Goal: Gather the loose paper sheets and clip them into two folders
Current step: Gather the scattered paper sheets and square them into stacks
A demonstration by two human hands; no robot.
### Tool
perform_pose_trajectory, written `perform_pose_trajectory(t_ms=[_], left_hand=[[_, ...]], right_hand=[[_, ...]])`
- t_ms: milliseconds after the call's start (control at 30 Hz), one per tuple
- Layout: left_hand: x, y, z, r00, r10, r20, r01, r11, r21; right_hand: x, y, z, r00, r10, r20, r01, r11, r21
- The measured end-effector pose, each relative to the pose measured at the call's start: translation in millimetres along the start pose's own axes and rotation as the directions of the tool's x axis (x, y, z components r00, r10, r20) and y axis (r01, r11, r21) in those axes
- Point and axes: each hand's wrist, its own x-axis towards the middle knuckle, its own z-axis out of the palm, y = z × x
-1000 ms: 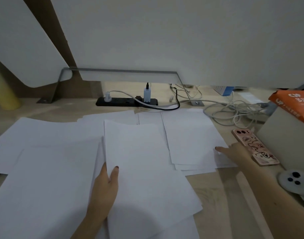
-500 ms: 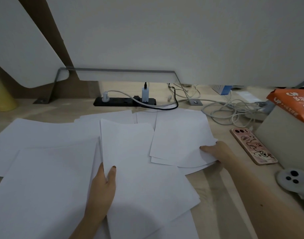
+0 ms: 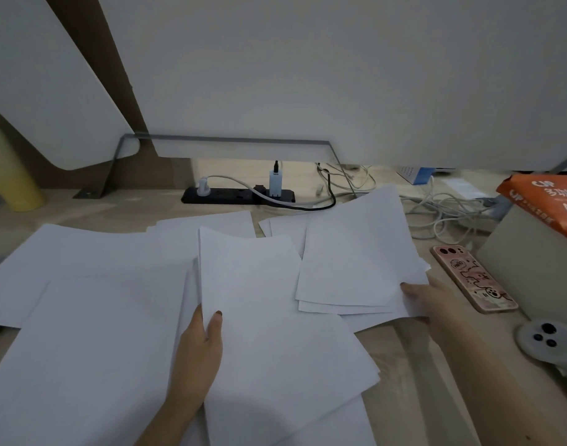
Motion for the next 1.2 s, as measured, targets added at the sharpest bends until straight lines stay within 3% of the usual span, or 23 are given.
perform_pose_trajectory(t_ms=[233, 433, 533, 700, 900, 1067, 1200], left_hand=[[-4, 8, -2, 0.998, 0.003, -0.064, -0.005, 1.000, -0.031], [-4, 9, -3, 0.999, -0.013, -0.044, 0.010, 0.998, -0.063], [-7, 13, -3, 1.000, -0.013, -0.025, 0.011, 0.997, -0.082], [-9, 15, -6, 1.000, -0.002, 0.010, 0.003, 0.993, -0.122], [-12, 22, -8, 0.996, -0.059, 0.069, 0.074, 0.966, -0.247], [-13, 30, -14, 0.998, -0.031, 0.053, 0.047, 0.943, -0.329], [-8, 28, -15, 0.991, -0.110, 0.076, 0.131, 0.913, -0.387]], right_hand=[[-27, -27, -28, 0.956, -0.210, -0.205, 0.218, 0.976, 0.016], [-53, -59, -51, 0.906, -0.330, -0.265, 0.372, 0.920, 0.123], [-64, -67, -58, 0.937, -0.289, -0.195, 0.337, 0.895, 0.292], [-76, -59, -42, 0.969, -0.225, 0.101, 0.138, 0.833, 0.535], [-85, -13, -1, 0.957, -0.029, 0.288, -0.089, 0.917, 0.389], [-94, 17, 19, 0.919, 0.002, 0.394, -0.076, 0.982, 0.173], [-94, 30, 26, 0.908, 0.049, 0.416, -0.019, 0.997, -0.075]])
